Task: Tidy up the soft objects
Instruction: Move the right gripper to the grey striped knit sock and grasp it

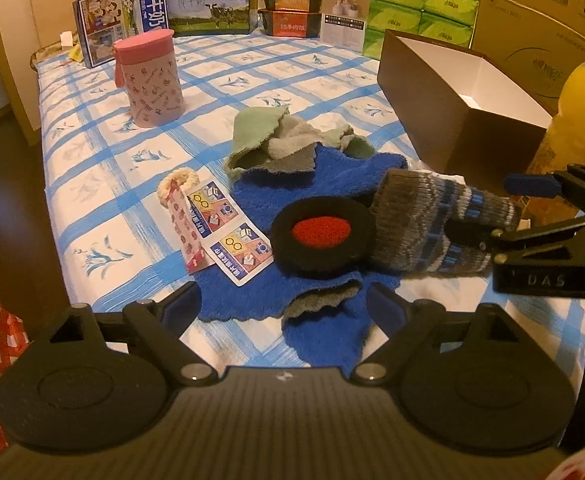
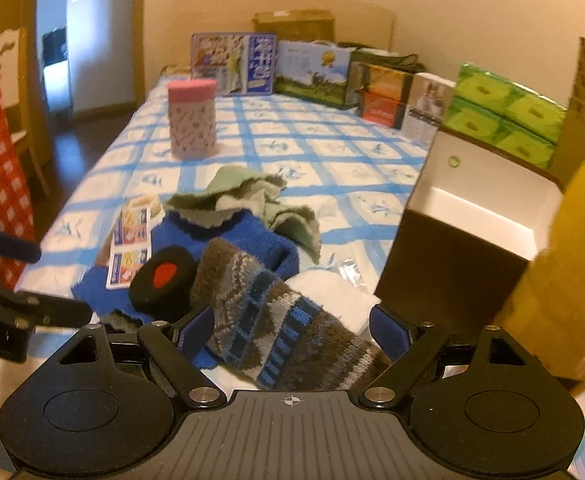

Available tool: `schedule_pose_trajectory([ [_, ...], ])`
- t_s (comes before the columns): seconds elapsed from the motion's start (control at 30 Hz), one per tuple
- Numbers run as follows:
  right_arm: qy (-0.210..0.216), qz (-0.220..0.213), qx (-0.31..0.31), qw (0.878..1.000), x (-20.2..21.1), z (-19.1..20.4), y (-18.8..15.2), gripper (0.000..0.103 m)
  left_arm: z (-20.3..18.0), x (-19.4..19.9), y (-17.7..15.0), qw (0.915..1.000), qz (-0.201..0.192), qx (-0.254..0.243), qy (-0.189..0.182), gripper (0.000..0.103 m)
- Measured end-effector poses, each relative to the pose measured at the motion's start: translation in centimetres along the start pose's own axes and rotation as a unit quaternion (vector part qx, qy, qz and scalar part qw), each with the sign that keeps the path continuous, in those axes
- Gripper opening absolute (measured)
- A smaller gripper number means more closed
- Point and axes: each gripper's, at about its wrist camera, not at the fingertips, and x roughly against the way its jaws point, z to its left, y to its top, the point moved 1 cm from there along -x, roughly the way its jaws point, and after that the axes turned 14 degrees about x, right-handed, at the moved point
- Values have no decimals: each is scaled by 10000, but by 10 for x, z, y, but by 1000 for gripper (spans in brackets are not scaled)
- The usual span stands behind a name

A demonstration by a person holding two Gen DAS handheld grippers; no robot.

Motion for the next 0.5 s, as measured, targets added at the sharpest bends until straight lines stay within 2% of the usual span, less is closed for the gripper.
schedule_pose_trajectory([
  [0.07,48,63,85,9999,-6,0,-1,84,1,-6,1,10000,24,14,-4,89],
  [0.13,107,112,161,9998,-11,2,-3,78,4,-10,1,10000,48,45,-12,89],
  [0.23,165,227,304,9991,-17,4,-6,62,7,-15,0,9999,89,70,-6,89],
  [0.33,314,332,384,9982,-22,7,-11,32,10,-19,-1,9999,102,67,24,87],
  [0.37,370,362,377,9979,-22,7,-13,19,12,-19,0,9999,100,72,34,87],
  [0.4,404,360,355,9979,-21,7,-15,13,15,-20,0,9999,94,79,49,87],
  [0.5,494,304,161,9982,-13,4,-19,11,24,-22,0,9999,76,105,109,85],
])
